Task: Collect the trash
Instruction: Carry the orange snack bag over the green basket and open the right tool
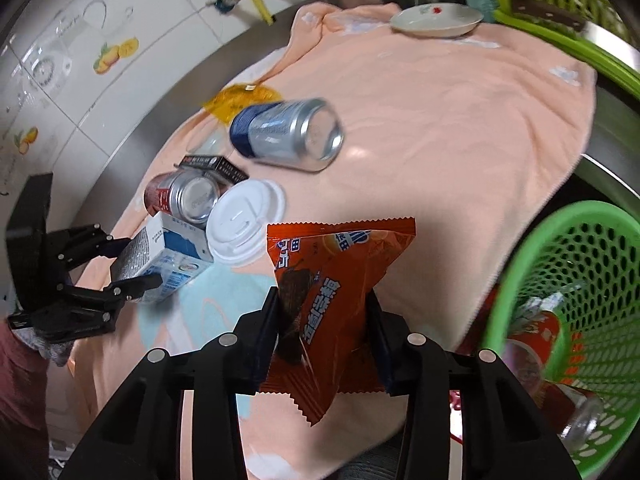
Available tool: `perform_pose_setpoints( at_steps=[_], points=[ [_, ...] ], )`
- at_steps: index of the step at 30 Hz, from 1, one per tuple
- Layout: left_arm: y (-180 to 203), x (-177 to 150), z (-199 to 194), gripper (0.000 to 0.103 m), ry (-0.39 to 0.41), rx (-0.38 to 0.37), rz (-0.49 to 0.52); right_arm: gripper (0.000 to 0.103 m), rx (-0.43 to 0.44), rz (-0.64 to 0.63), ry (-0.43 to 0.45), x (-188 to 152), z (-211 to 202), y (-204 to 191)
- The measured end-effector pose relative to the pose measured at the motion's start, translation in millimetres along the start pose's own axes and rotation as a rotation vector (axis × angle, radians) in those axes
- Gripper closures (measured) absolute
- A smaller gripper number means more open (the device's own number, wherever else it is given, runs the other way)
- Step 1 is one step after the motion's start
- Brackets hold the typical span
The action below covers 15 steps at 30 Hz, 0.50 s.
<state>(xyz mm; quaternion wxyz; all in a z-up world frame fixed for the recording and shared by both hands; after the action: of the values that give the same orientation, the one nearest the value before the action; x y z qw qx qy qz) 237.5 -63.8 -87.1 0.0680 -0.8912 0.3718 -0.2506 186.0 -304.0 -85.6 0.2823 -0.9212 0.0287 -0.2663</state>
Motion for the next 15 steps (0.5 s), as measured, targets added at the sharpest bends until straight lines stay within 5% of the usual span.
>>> perform_pose_setpoints(
  at_steps=[7, 15],
  points=[
    [8, 0, -26, 0.058, 0.053, -0.013, -0.12, 0.063, -0.126, 0.062, 0.073, -10, -61, 66],
    [61, 34, -61, 0.058, 0.149, -0.075, -0.098, 0.063, -0.326, 0.111, 0.092, -26, -103, 151]
  ],
)
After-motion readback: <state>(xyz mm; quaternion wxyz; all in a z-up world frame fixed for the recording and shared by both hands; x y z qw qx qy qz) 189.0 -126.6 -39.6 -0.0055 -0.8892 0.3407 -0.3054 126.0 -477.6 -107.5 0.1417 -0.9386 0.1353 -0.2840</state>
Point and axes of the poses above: each gripper's, at about its wrist camera, not at the fingertips, and z roughly the way its jaws point, y to its right, x to its top, the point moved 3 cm from there along z, roughly the way its jaws point, and after that the axes turned 11 degrees about x, right-handed, at the moved point
